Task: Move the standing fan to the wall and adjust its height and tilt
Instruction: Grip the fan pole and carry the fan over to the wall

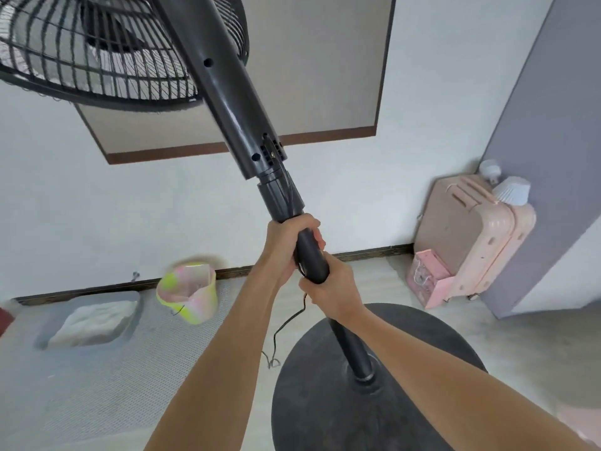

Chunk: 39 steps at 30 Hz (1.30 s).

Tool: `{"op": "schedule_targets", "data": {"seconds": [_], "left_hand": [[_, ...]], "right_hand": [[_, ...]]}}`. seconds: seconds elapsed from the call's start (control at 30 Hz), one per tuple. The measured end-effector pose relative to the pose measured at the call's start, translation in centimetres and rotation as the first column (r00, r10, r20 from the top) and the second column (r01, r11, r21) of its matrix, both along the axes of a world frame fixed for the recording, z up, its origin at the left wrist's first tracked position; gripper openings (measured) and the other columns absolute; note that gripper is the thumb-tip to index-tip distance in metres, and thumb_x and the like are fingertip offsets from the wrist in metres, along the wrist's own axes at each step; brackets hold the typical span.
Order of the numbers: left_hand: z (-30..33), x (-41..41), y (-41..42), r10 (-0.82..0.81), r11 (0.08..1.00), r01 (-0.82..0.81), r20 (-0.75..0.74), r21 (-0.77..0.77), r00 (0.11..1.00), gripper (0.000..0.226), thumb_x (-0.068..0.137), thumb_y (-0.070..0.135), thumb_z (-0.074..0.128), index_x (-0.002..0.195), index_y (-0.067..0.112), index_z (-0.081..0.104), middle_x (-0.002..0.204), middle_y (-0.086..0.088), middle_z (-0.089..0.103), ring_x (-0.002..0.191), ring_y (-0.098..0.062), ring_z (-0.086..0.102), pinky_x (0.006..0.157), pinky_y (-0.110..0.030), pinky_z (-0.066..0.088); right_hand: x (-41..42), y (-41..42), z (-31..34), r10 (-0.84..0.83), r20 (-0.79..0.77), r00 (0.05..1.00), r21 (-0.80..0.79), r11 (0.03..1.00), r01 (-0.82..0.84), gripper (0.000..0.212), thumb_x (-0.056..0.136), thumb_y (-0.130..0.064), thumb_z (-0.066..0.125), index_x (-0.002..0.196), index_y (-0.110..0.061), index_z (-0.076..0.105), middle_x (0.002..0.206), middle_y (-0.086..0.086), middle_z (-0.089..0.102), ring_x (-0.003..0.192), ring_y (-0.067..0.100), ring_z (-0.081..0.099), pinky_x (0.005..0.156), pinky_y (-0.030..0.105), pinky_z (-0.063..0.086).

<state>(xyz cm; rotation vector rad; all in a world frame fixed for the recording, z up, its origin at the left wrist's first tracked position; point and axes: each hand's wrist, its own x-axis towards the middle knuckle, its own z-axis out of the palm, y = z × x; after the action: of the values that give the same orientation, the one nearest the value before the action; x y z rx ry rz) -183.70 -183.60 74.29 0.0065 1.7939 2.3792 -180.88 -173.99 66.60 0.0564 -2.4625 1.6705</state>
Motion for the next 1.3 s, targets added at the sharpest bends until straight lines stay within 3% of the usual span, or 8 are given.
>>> {"op": "schedule_targets", "data": {"seconds": [0.2,0.5,0.67,0.77,0.83,0.97,1.07,1.3], "left_hand": [[-2.4,-11.0,6.8,-0.06,0.998,0.059,0.034,0.038,0.998,0.014,0.067,0.005,0.062,0.059,0.009,0.051,0.057,-0.013,0.05,0.055,-0.028,0.049,0.06,-0.034,0.045],[-5.0,-25.9,15.7,-0.084,0.996,0.085,0.02,-0.027,0.996,0.02,0.061,0.005,0.062,0.044,0.013,0.055,0.049,-0.009,0.055,0.055,-0.028,0.051,0.065,-0.037,0.046],[-5.8,-33.2,18.2,-0.076,0.997,0.076,0.036,-0.016,0.996,0.023,0.061,0.004,0.061,0.043,0.016,0.055,0.048,-0.006,0.055,0.058,-0.029,0.05,0.068,-0.039,0.044],[-7.5,-37.3,19.1,-0.089,0.996,0.089,0.035,-0.015,0.995,0.024,0.064,0.002,0.061,0.046,0.017,0.056,0.049,-0.006,0.056,0.059,-0.029,0.049,0.068,-0.038,0.044],[-8.6,-39.2,19.3,-0.096,0.995,0.097,0.044,-0.004,0.994,0.023,0.065,-0.001,0.06,0.049,0.016,0.055,0.05,-0.006,0.056,0.058,-0.028,0.05,0.066,-0.036,0.046],[-11.2,-44.1,19.6,-0.084,0.996,0.083,0.068,0.016,0.994,0.014,0.064,-0.001,0.06,0.059,0.009,0.051,0.054,-0.007,0.055,0.058,-0.024,0.052,0.062,-0.032,0.046],[-12.2,-45.9,19.2,-0.057,0.998,0.057,0.054,0.003,0.997,0.011,0.065,-0.002,0.06,0.064,0.004,0.05,0.06,-0.009,0.056,0.061,-0.024,0.053,0.064,-0.035,0.044],[-15.4,-50.0,18.7,0.141,0.988,-0.141,0.007,0.056,0.99,0.009,0.068,-0.003,0.058,0.065,0.004,0.052,0.06,-0.009,0.058,0.065,-0.025,0.055,0.067,-0.035,0.048]], "right_hand": [[-10.2,6.8,-2.2,-0.066,0.038,0.997,-0.003,0.998,0.066,0.019,0.064,-0.016,0.064,0.073,-0.006,0.05,0.057,0.006,0.051,0.049,0.024,0.047,0.048,0.042,0.048],[-24.8,15.7,-4.7,-0.028,0.062,0.998,-0.003,1.0,0.029,0.029,0.065,-0.008,0.064,0.061,-0.024,0.041,0.051,-0.008,0.041,0.046,0.013,0.035,0.045,0.028,0.033],[-32.4,18.4,-5.8,0.004,0.103,0.995,0.021,1.0,-0.006,0.018,0.067,-0.01,0.064,0.071,-0.017,0.048,0.055,-0.008,0.045,0.048,0.016,0.039,0.048,0.031,0.037],[-36.5,19.5,-7.0,0.014,0.118,0.993,0.066,0.998,-0.022,0.025,0.069,-0.012,0.066,0.073,-0.026,0.045,0.06,-0.011,0.048,0.053,0.014,0.045,0.052,0.029,0.041],[-38.4,20.0,-7.7,0.028,0.128,0.991,0.095,0.995,-0.041,0.025,0.069,-0.012,0.066,0.082,-0.023,0.048,0.062,-0.013,0.05,0.054,0.011,0.047,0.053,0.025,0.041],[-43.7,20.8,-9.8,0.07,0.164,0.984,0.127,0.988,-0.091,0.044,0.068,-0.014,0.063,0.111,-0.015,0.054,0.068,-0.007,0.057,0.061,0.021,0.054,0.058,0.036,0.049],[-46.4,21.0,-10.3,0.118,0.155,0.981,0.162,0.976,-0.143,0.041,0.07,-0.014,0.064,0.109,-0.016,0.055,0.07,-0.012,0.055,0.064,0.018,0.054,0.061,0.032,0.048],[-52.8,21.2,-12.6,0.316,0.151,0.937,0.219,0.913,-0.343,0.039,0.07,-0.015,0.066,0.108,-0.012,0.057,0.092,0.003,0.066,0.077,0.024,0.06,0.072,0.038,0.052]]}}
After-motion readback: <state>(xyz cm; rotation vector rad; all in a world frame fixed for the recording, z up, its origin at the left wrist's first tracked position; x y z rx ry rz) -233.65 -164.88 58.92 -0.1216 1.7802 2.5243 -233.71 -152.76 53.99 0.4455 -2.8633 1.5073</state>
